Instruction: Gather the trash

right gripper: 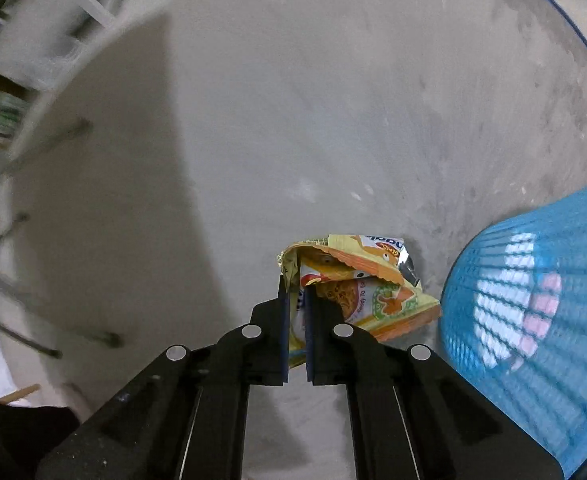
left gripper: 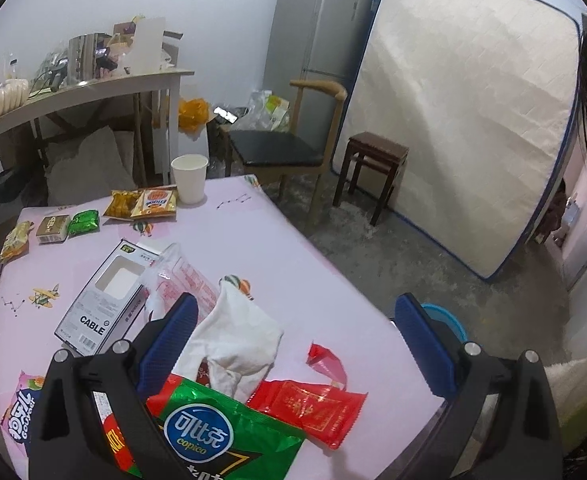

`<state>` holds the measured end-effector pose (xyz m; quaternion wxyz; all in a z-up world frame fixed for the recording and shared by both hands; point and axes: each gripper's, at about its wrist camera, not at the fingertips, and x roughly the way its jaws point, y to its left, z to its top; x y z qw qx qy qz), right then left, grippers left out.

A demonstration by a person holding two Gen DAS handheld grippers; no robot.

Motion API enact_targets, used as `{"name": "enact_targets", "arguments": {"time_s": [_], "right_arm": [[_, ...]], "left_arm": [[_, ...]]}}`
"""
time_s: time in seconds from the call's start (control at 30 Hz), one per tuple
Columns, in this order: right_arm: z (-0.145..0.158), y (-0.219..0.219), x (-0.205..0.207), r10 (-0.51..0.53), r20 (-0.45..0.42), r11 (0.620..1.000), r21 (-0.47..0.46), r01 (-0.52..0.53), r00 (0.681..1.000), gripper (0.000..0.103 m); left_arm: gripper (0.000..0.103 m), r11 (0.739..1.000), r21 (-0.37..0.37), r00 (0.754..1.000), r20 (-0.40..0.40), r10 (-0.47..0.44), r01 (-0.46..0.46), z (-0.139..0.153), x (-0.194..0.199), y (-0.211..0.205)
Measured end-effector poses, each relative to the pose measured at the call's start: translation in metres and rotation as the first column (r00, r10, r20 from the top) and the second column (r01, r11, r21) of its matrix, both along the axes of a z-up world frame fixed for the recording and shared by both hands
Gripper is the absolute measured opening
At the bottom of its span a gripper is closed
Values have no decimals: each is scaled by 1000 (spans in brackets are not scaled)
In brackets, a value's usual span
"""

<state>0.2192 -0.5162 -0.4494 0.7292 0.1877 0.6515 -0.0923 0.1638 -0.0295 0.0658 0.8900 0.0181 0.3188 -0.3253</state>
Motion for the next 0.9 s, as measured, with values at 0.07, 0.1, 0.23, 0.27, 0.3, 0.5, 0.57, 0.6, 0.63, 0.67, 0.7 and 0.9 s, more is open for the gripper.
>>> {"name": "enact_targets", "arguments": {"time_s": [0.07, 0.1, 0.23, 0.27, 0.3, 0.5, 0.57, 0.6, 0.63, 0.67, 0.7, 0.9], "right_arm": [[45, -4, -19, -31, 114, 998, 50, 26, 993, 4], [70, -6, -31, -47, 176, 997, 70, 35, 983, 4], [159, -13, -82, -120, 365, 988, 133, 76, 923, 4], [171, -21, -100, -138, 398, 986, 140, 89, 907, 4], [181, -25, -108, -148, 418, 986, 137, 99, 897, 4], [196, -66, -145, -186, 394, 975, -36, 217, 900, 6], [181, -68, -143, -238, 329, 962, -46, 267, 914, 16], [167, -78, -144, -271, 292, 948, -83, 306, 917, 31], [154, -86, -146, -304, 258, 931, -125, 343, 917, 37], [157, -94, -146, -324, 236, 922, -137, 361, 916, 55], [147, -105, -151, -360, 206, 909, -145, 392, 910, 63], [169, -111, -188, -513, 199, 834, -116, 540, 835, 73]], "left_arm": [[97, 1000, -14, 1000, 7, -3, 3, 1, -3, 2], [97, 1000, -20, 1000, 11, -3, 4, 2, -6, 4], [97, 999, -38, 1000, 19, -2, 3, 1, -15, 11], [97, 999, -42, 1000, 19, 0, 0, 1, -16, 13], [97, 999, -49, 1000, 16, 3, -2, 0, -19, 16], [97, 997, -67, 999, 2, 34, -34, -5, -28, 31], [97, 997, -69, 999, -1, 46, -46, -6, -31, 36], [97, 996, -73, 999, 1, 54, -54, -7, -34, 39], [97, 995, -74, 998, 0, 60, -60, -9, -37, 42], [97, 995, -74, 998, -1, 66, -66, -10, -39, 44], [97, 995, -68, 997, 2, 76, -75, -10, -42, 46], [97, 994, -51, 994, 48, 100, -98, -10, -58, 59]]}}
